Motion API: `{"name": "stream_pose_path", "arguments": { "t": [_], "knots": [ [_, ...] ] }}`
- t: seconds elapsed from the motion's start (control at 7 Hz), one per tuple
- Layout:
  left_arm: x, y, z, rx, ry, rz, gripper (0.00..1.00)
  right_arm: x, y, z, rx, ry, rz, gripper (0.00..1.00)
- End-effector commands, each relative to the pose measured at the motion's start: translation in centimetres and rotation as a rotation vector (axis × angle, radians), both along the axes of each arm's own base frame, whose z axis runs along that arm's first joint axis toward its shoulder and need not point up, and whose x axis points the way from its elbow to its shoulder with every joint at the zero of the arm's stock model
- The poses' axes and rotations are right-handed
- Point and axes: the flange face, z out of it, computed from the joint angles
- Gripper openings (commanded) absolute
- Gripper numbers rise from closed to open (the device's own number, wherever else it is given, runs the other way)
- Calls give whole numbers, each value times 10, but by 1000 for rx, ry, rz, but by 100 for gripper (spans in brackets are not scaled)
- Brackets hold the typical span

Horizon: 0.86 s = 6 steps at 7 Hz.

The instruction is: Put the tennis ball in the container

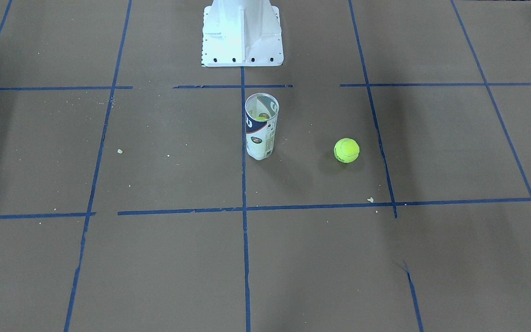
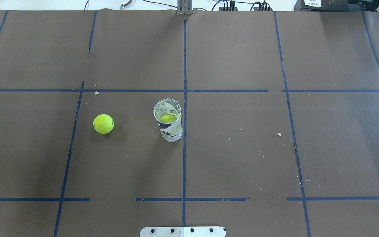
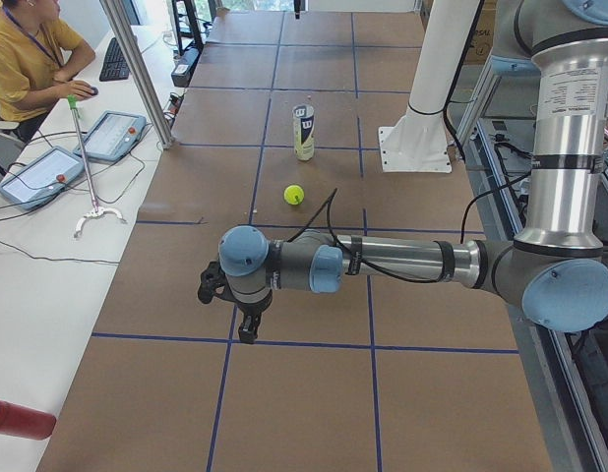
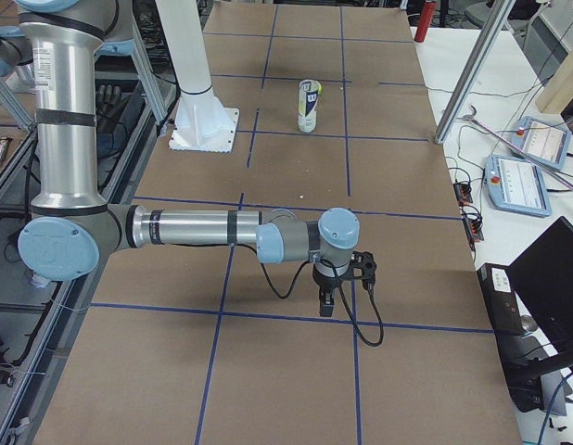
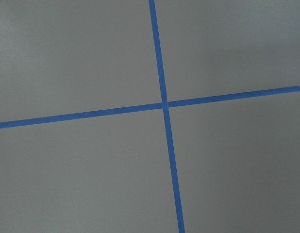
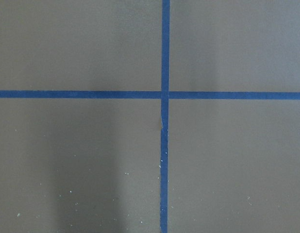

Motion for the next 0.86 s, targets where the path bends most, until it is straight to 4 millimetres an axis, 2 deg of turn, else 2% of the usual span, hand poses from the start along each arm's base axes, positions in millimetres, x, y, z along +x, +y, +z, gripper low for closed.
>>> {"name": "stream_pose_path", "arguments": {
  "t": [0.0,0.29,0.43,0.57,0.71],
  "knots": [
    [73,-4,-79,40,42,-28,100,0,0,0,0,0,0,100],
    [168,11,-144,-62,147,-119,100,0,0,0,0,0,0,100],
    [218,8,-183,-113,184,-171,100,0,0,0,0,0,0,100],
    [271,24,-206,-134,159,-212,100,0,0,0,0,0,0,100],
    [305,41,-214,-133,142,-210,100,0,0,0,0,0,0,100]
  ]
}}
